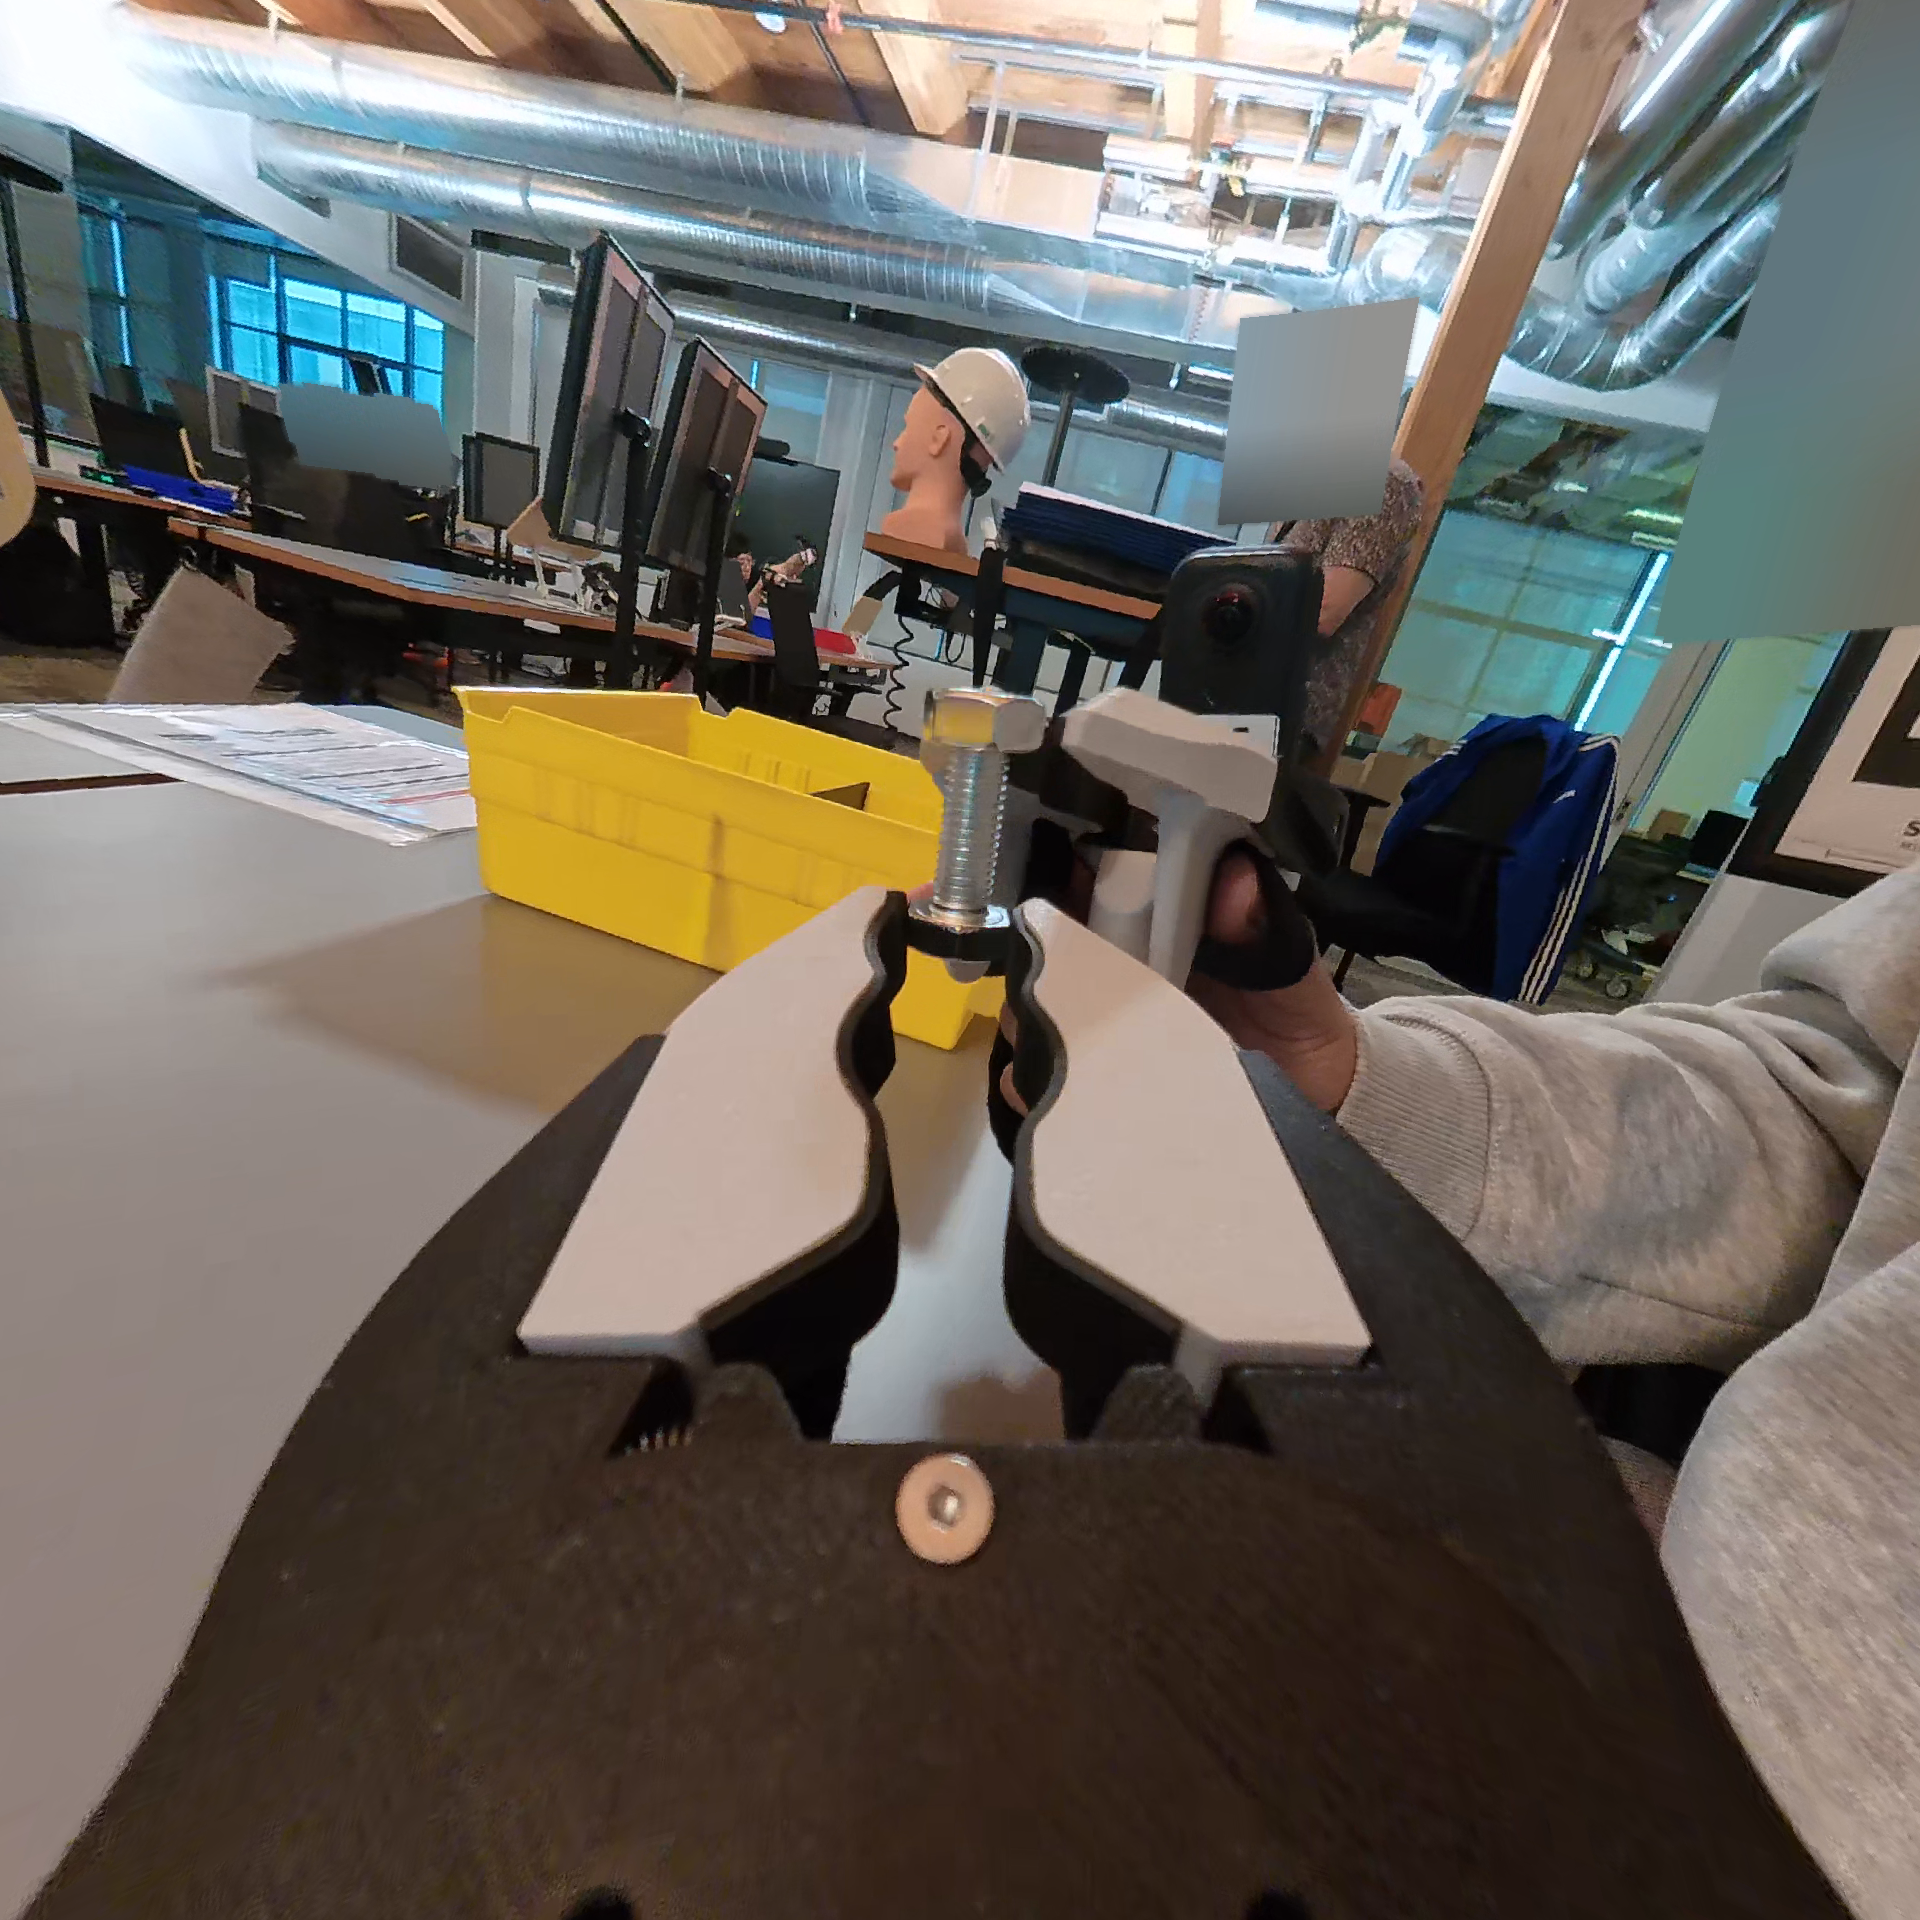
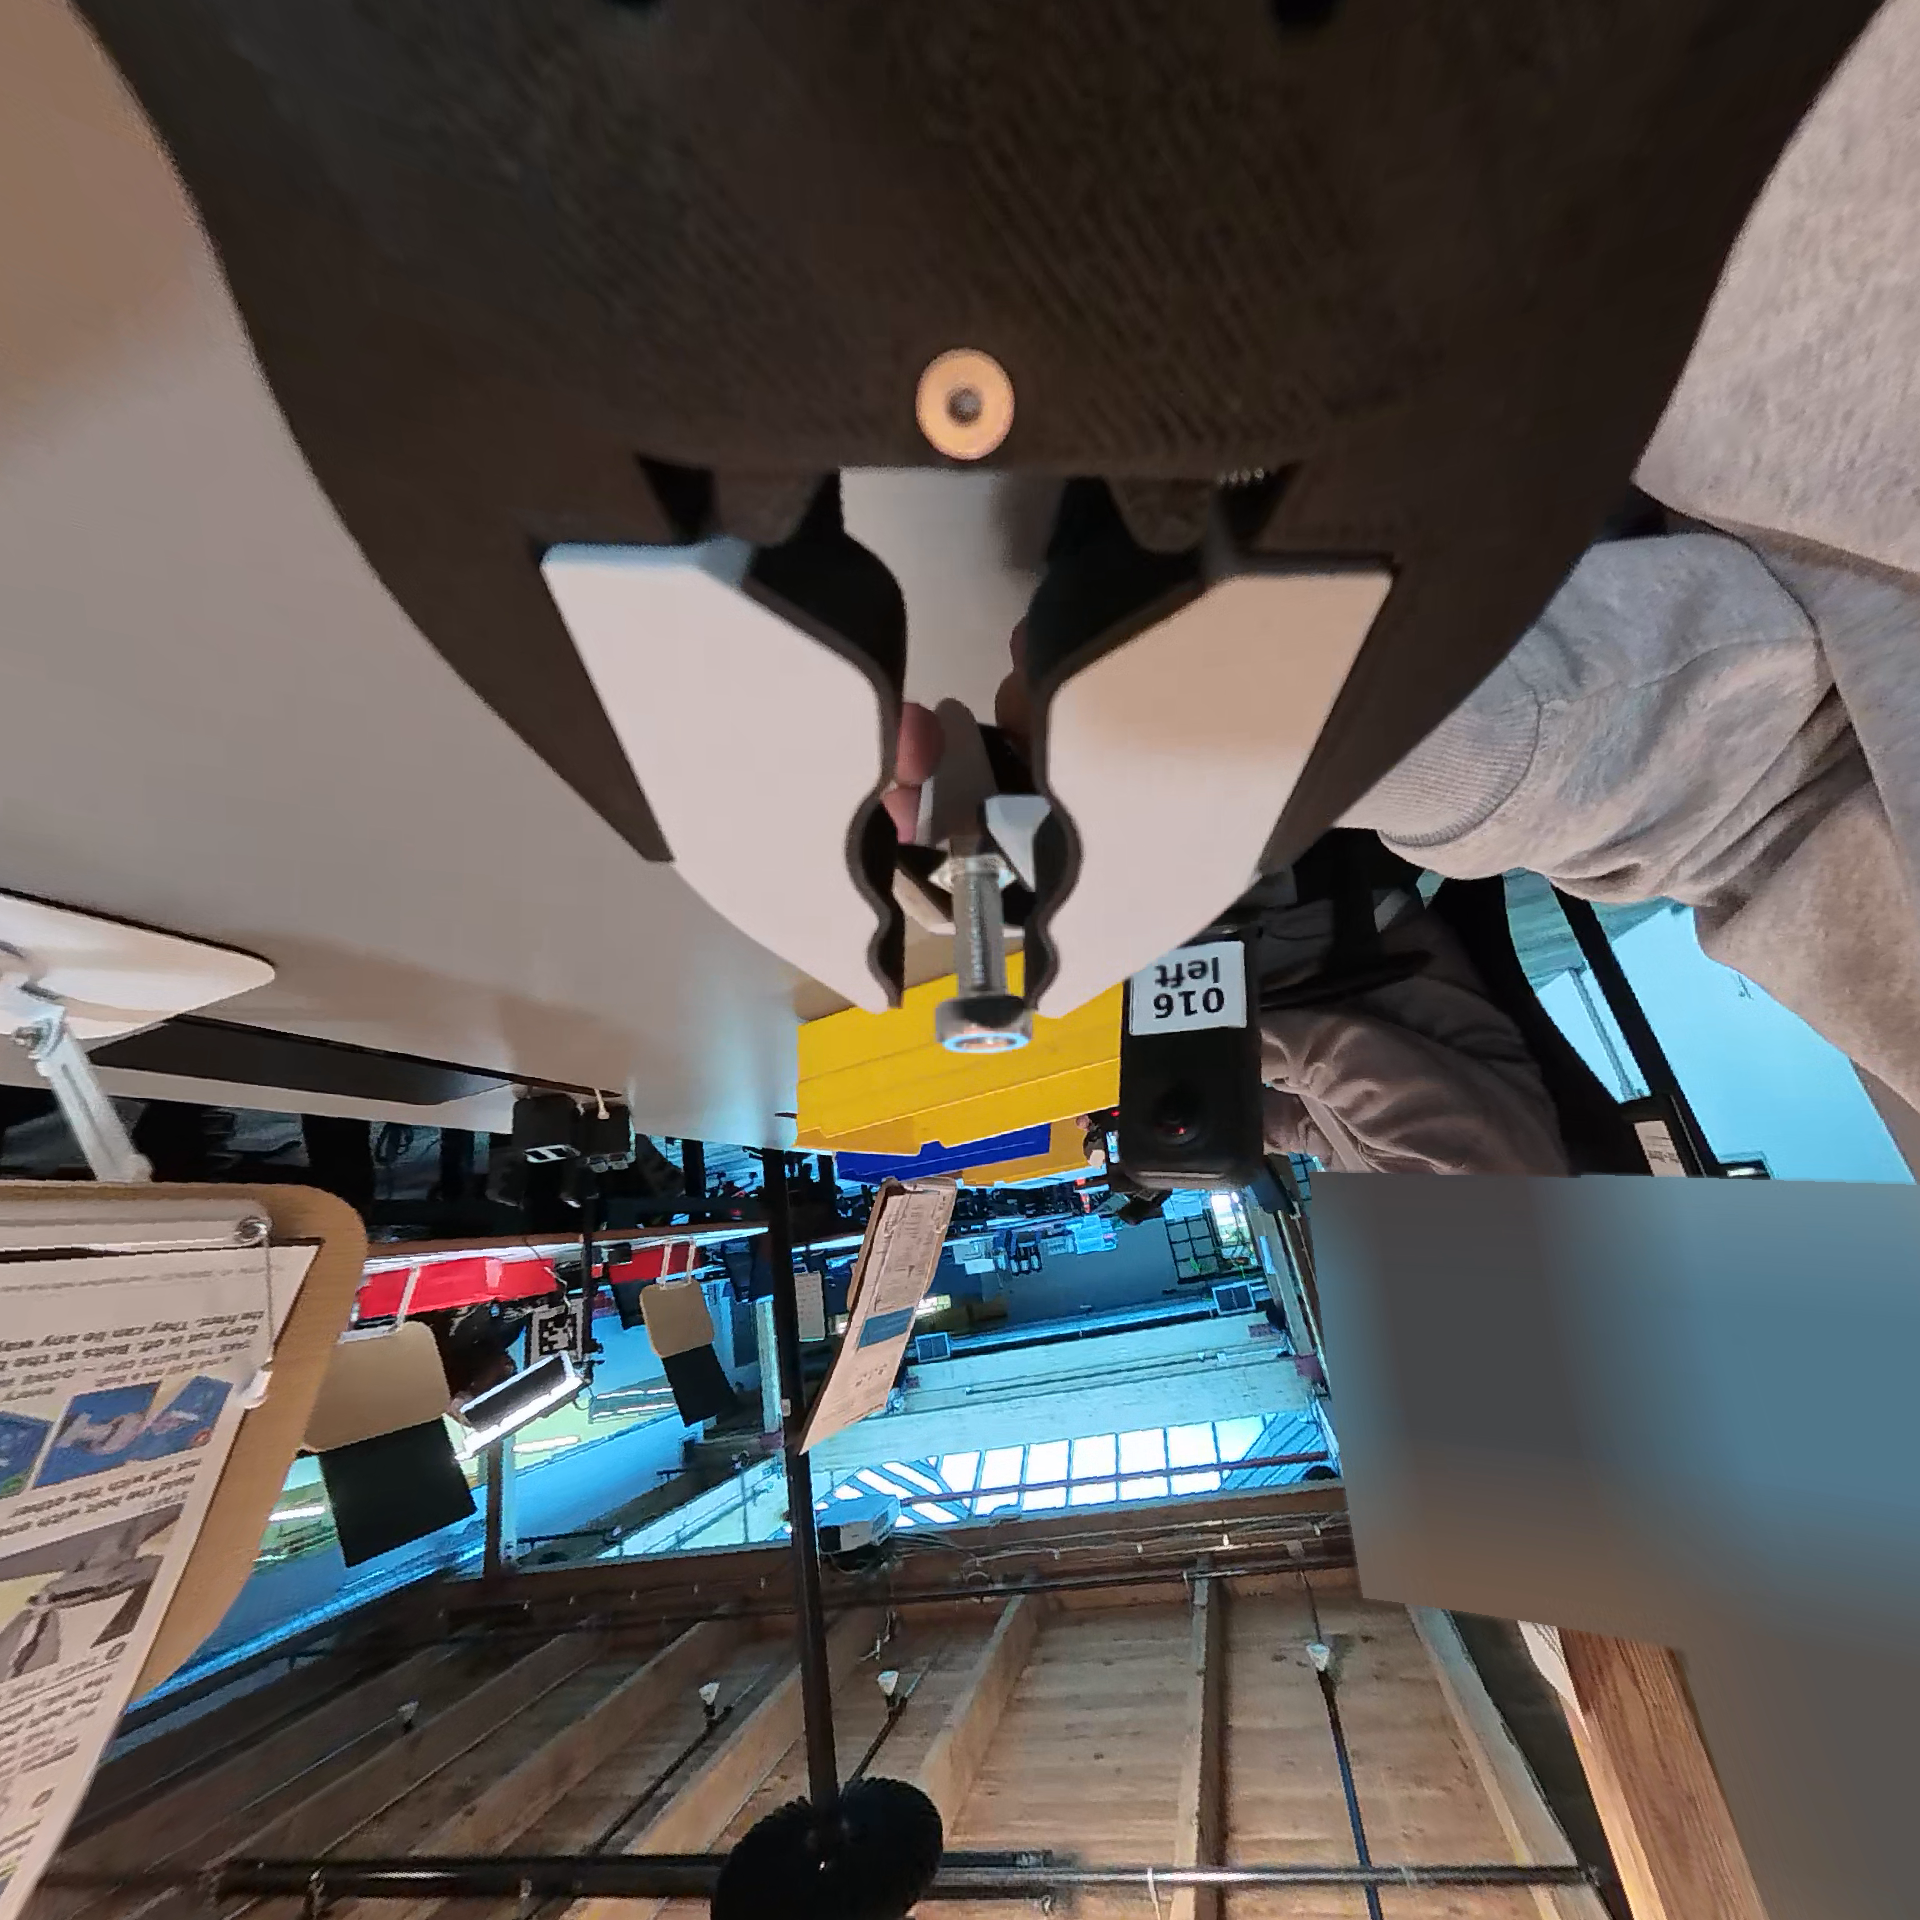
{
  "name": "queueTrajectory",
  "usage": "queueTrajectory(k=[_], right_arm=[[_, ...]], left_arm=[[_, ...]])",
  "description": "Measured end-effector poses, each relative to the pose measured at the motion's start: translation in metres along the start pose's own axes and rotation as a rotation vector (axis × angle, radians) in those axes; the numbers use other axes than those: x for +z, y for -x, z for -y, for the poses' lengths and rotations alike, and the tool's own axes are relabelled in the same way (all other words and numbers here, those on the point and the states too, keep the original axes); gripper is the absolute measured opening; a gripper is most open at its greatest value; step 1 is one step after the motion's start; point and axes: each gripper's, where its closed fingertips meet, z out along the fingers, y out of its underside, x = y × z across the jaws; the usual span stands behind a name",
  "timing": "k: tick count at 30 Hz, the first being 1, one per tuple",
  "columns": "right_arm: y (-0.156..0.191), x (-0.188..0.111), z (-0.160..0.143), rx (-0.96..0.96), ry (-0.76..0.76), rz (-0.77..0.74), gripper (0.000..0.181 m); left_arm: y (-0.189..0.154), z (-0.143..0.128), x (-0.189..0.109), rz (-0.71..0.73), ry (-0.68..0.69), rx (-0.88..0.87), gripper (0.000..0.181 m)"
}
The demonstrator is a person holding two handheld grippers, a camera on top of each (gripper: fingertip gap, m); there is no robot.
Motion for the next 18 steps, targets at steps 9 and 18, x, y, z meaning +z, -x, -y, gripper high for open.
queueTrajectory(k=[9,18], right_arm=[[0.0057,0.001,0.0031,0.005,-0.02,0.023,0.022],[-0.0017,-0.002,0.0039,0.051,-0.029,0.008,0.022]], left_arm=[[-0.005,-0.0079,0.0035,0.0,0.05,0.072,0.019],[-0.0034,-0.0041,0.002,0.003,0.027,0.055,0.018]])
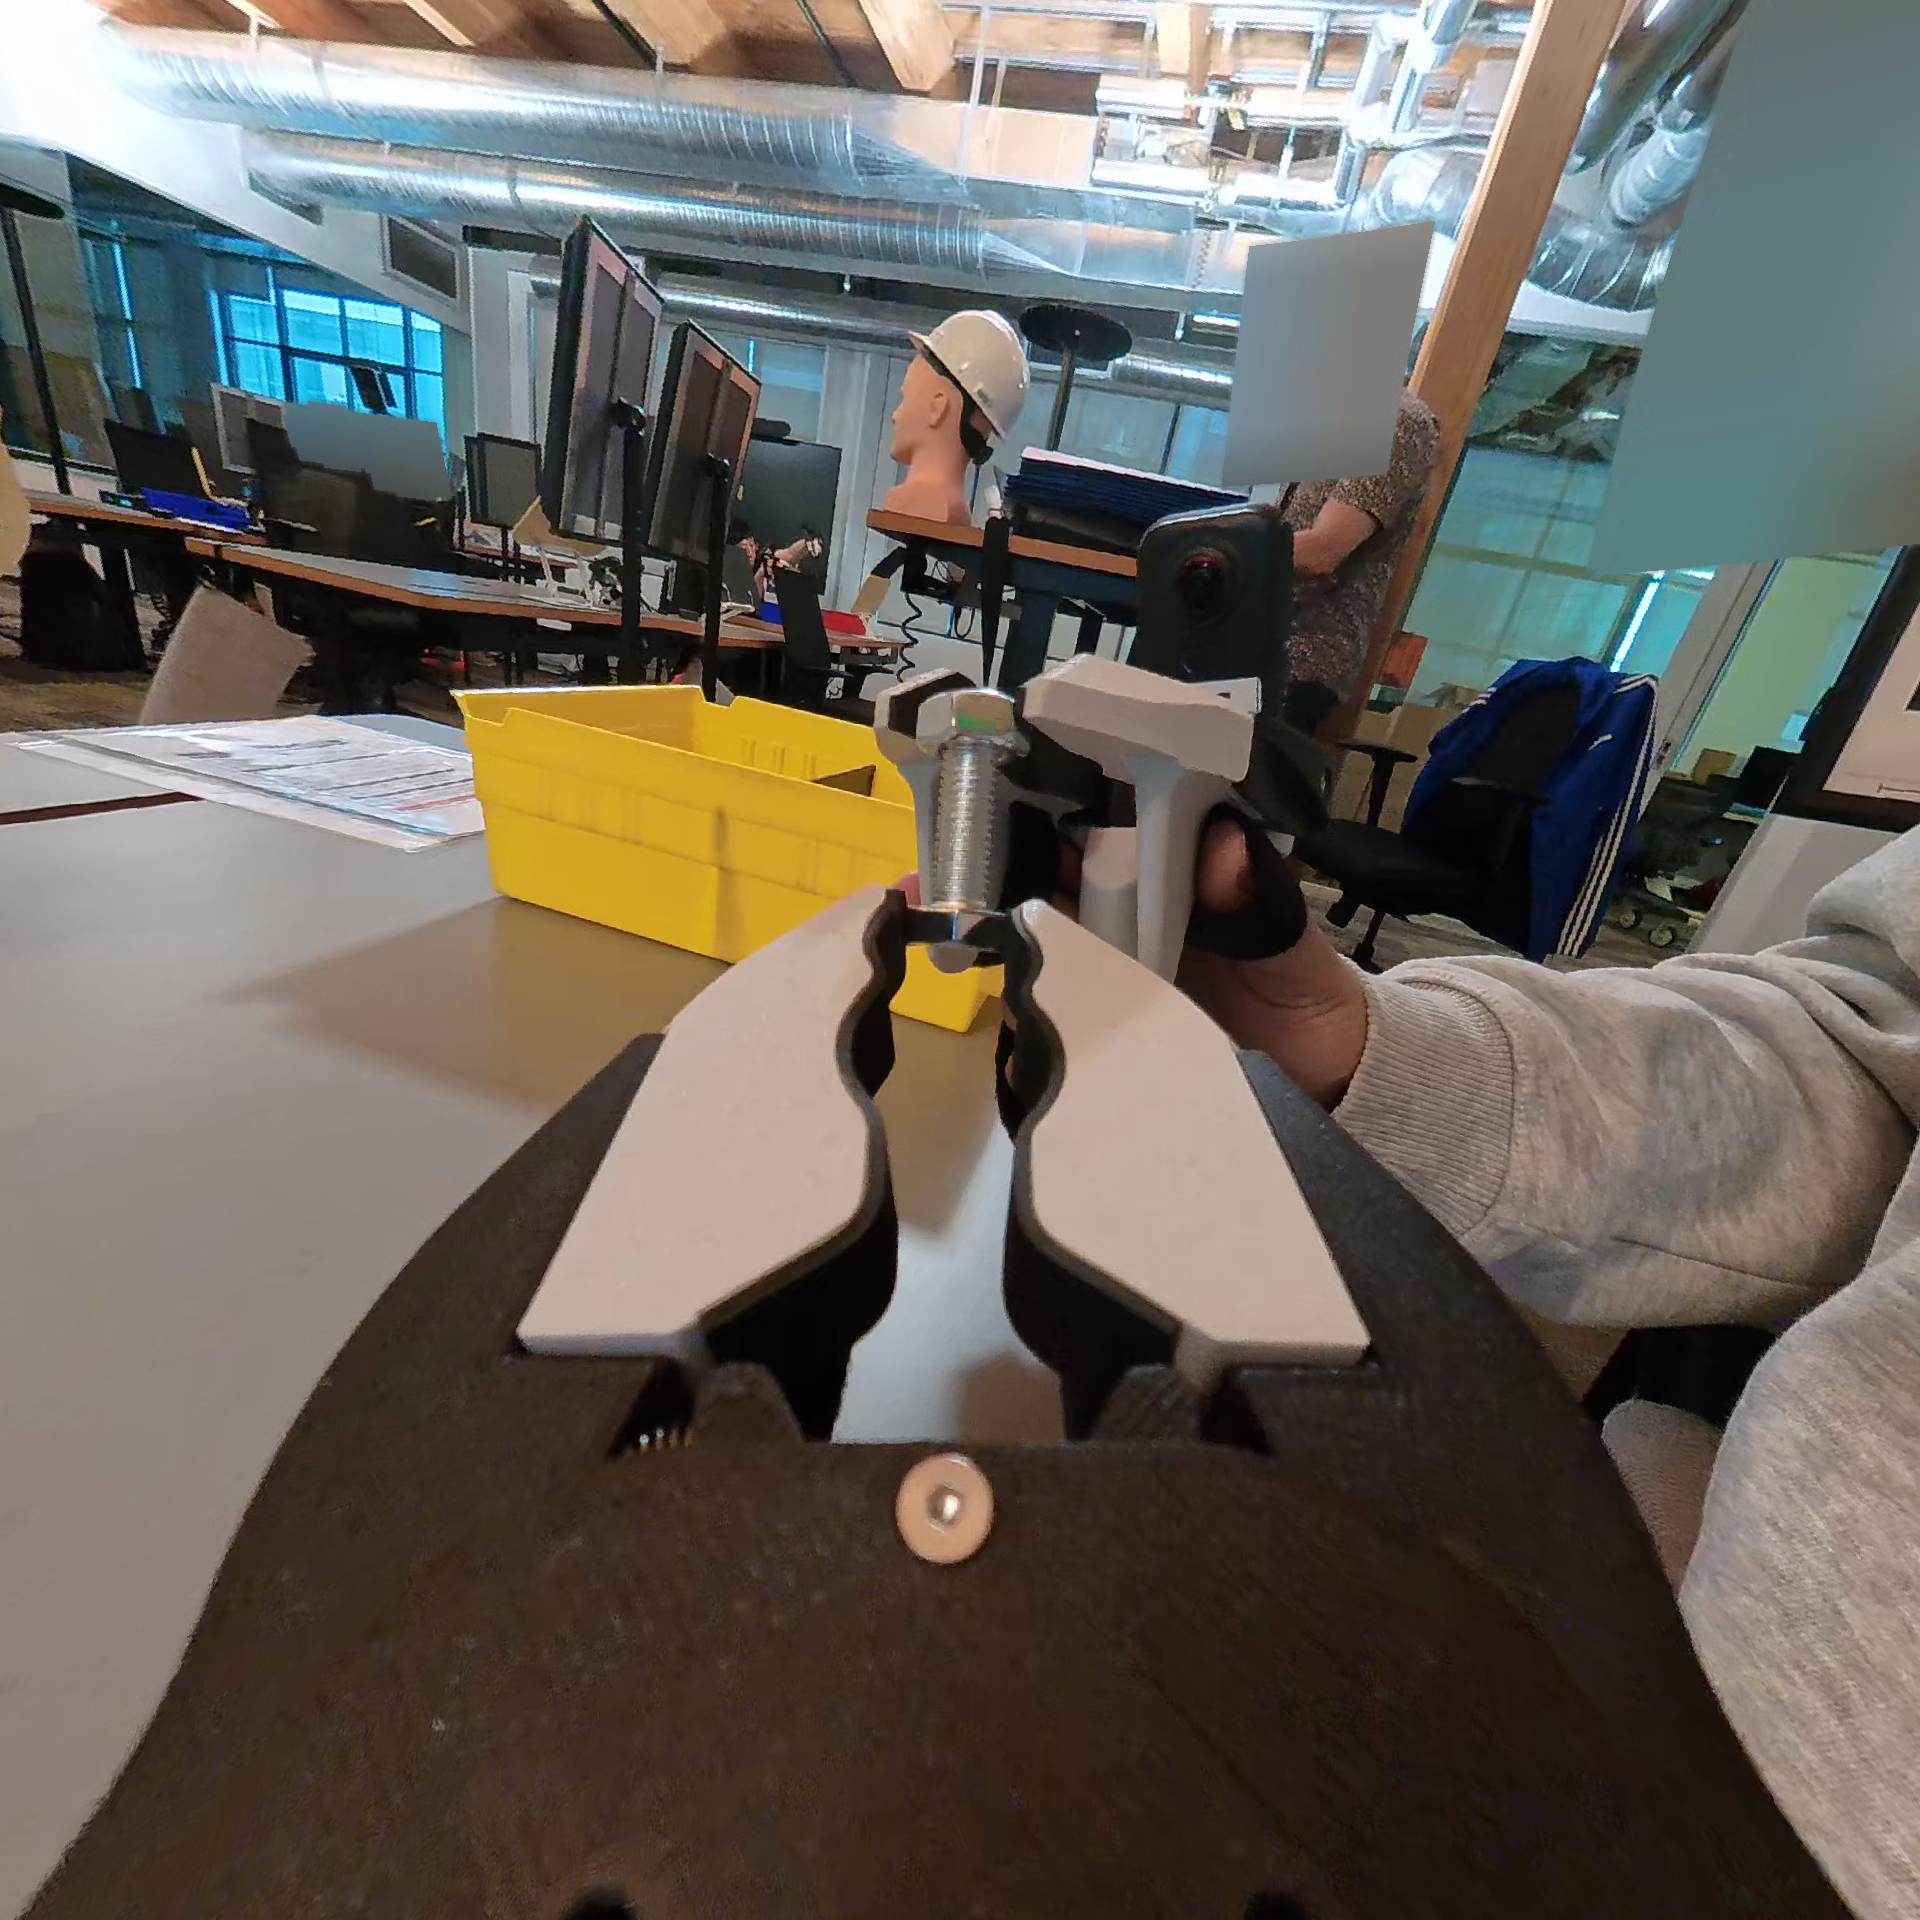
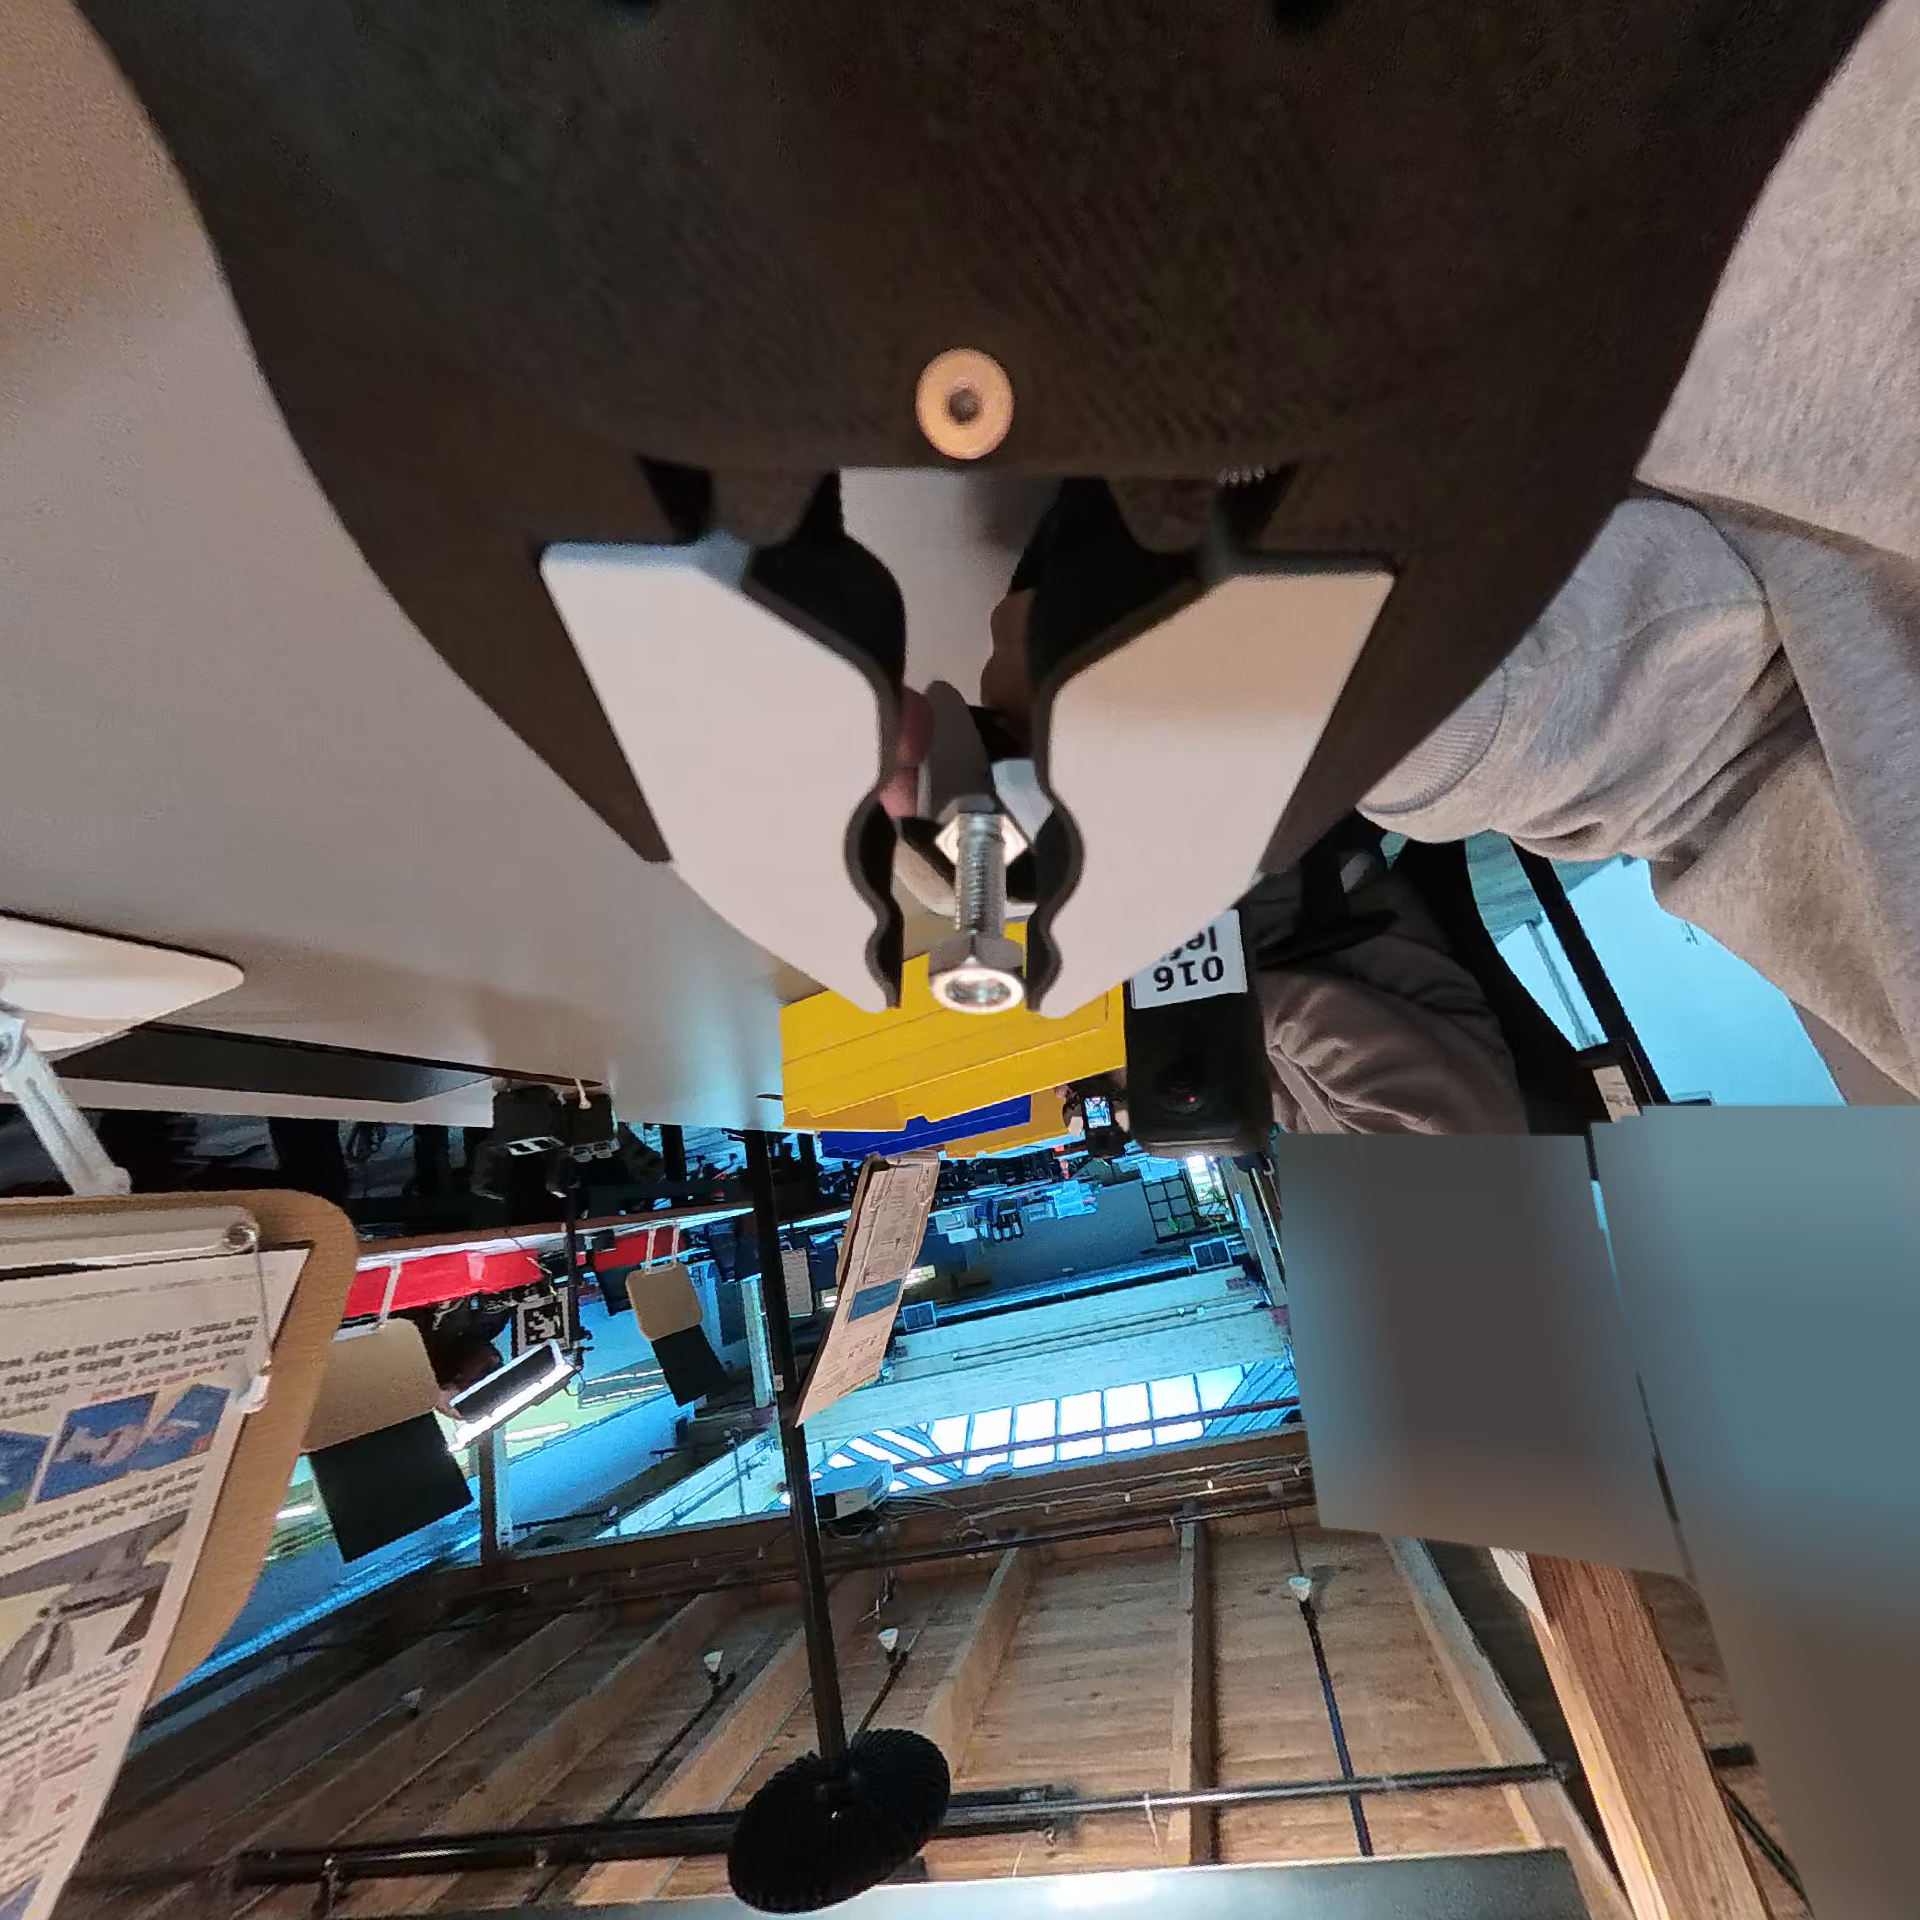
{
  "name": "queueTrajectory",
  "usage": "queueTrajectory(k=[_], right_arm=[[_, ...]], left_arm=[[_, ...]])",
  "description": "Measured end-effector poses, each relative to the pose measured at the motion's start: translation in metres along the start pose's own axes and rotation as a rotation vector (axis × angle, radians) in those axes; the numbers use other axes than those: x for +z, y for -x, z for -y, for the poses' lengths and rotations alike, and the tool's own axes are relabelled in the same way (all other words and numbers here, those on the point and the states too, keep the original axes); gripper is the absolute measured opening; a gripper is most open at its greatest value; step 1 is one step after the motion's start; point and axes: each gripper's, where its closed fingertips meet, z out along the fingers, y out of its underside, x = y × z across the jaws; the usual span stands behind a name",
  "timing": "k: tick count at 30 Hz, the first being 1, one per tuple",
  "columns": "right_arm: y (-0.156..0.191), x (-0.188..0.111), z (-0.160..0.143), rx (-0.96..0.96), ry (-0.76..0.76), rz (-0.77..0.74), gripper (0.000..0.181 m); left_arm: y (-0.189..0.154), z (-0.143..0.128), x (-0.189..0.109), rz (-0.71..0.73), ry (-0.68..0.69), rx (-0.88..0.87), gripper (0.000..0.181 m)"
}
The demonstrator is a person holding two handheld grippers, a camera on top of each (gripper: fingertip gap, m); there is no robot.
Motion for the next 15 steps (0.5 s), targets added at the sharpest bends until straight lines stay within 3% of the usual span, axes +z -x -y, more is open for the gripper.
queueTrajectory(k=[15], right_arm=[[0.0008,-0.0015,0.002,0.018,-0.009,0.014,0.016]], left_arm=[[-0.0002,0.0058,-0.0022,-0.021,-0.05,-0.071,0.019]])
